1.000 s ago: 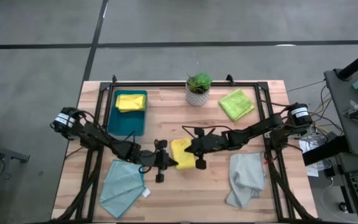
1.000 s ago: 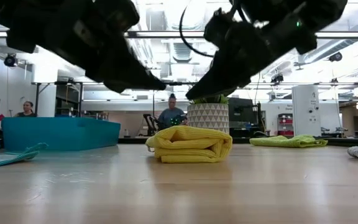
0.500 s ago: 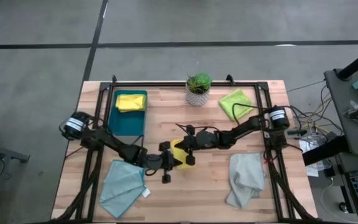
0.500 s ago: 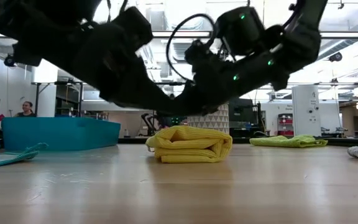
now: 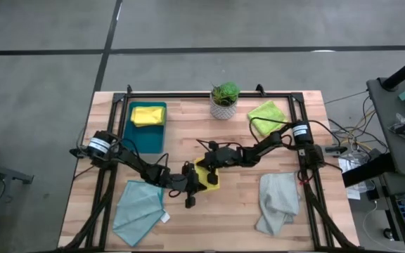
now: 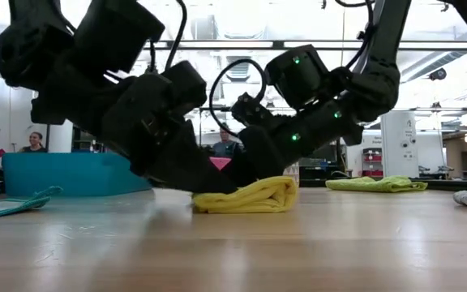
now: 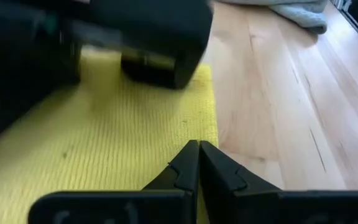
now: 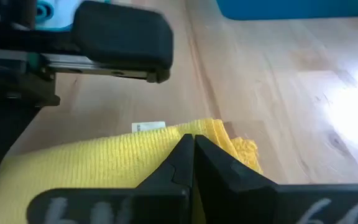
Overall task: Fold microfiber towels
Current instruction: Fold the yellow towel
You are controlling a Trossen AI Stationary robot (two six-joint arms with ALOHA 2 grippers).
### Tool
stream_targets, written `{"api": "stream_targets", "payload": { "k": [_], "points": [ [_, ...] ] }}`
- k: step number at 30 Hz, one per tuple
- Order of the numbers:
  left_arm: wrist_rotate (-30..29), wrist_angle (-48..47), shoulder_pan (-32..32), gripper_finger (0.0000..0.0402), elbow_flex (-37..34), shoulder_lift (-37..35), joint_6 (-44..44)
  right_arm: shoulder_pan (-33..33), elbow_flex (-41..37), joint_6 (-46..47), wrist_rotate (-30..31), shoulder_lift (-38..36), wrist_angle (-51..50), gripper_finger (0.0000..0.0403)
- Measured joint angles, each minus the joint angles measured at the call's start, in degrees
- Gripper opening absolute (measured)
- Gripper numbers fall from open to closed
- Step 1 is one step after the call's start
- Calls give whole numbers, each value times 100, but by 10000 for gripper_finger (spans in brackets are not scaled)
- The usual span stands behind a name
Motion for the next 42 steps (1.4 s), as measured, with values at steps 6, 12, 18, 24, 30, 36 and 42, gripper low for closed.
{"api": "stream_targets", "payload": {
  "k": [6, 12, 18, 24, 30, 36, 42],
  "points": [
    [41, -16, 0, 0, -55, 0, -200, -134, -32, 3, -62, 16, 15, 8],
    [61, -43, 0, 0, -56, 0, -277, -192, -91, -71, -50, -46, -26, 8],
    [197, -57, -5, 0, -58, -1, -287, -244, -161, -198, 193, -338, -186, 8],
    [263, -44, -13, 0, -60, -17, -286, -286, -185, -204, 171, -615, -164, 8],
    [261, -209, -13, 0, -75, -294, -62, -199, -203, 65, 129, -1173, -647, 8],
    [208, -418, 13, 0, -73, -561, 201, -61, -203, 925, -44, -1949, -2227, 8],
    [173, -529, 35, 0, -69, -736, 315, 261, -203, 2044, -138, -2522, -3378, 16]
  ]
}}
